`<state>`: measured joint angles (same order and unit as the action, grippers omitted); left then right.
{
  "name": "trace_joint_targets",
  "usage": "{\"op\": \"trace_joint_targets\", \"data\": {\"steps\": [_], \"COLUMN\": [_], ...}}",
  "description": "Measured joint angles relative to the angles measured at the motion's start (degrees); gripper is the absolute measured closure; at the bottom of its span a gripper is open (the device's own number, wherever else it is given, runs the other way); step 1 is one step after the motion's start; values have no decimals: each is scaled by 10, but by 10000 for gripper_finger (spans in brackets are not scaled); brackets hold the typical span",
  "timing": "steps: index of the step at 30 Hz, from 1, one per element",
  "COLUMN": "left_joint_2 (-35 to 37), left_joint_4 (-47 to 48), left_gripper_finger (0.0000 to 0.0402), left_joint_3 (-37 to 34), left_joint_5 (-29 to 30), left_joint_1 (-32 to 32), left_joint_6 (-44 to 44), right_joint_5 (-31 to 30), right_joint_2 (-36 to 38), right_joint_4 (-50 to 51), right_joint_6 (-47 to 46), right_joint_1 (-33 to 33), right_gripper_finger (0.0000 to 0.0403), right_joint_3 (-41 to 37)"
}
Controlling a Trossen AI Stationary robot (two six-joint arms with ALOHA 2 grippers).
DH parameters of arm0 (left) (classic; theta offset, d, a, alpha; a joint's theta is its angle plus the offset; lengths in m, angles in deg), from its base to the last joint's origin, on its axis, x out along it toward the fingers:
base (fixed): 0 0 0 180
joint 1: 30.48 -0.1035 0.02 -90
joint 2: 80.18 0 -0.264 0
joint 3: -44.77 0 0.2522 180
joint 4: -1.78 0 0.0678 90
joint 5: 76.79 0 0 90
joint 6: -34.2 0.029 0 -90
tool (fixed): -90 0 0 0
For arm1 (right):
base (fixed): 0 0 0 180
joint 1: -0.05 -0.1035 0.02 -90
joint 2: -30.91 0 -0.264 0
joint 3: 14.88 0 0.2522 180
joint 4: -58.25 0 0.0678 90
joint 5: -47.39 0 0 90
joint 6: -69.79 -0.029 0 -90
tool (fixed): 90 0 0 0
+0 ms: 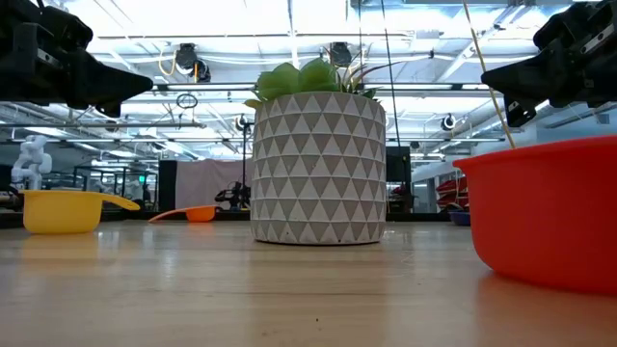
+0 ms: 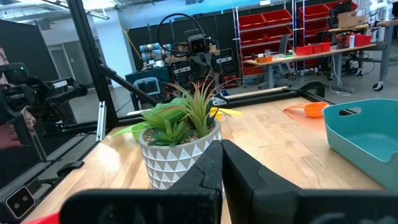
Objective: Nest measuring cups in basket
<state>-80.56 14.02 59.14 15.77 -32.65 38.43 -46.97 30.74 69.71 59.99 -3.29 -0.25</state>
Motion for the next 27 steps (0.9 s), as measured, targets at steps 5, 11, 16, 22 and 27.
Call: {"op": "trace_joint_targets", "data": {"steps": [5, 11, 16, 22, 27], "left_joint_2": [0, 0, 0, 0, 0], "left_joint_4": [-11, -57, -72, -78, -77], "left_gripper_finger": [376, 376, 376, 376, 376], "left_joint_3": [-1, -1, -1, -1, -1], "left_joint_5": [0, 0, 0, 0, 0], "left_joint_1": [0, 0, 0, 0, 0], "left_joint_6": [0, -53, -132, -200, -223], "right_joint_5": [0, -2, -2, -1, -1], "right_joint_2": [0, 0, 0, 0, 0], "right_joint_4": [0, -46, -111, -193, -228], "right_joint_6": [0, 0, 0, 0, 0], "right_joint_1": [0, 0, 0, 0, 0], "right_gripper_finger": [403, 403, 403, 403, 403], "right_joint_3": [0, 0, 0, 0, 0]}}
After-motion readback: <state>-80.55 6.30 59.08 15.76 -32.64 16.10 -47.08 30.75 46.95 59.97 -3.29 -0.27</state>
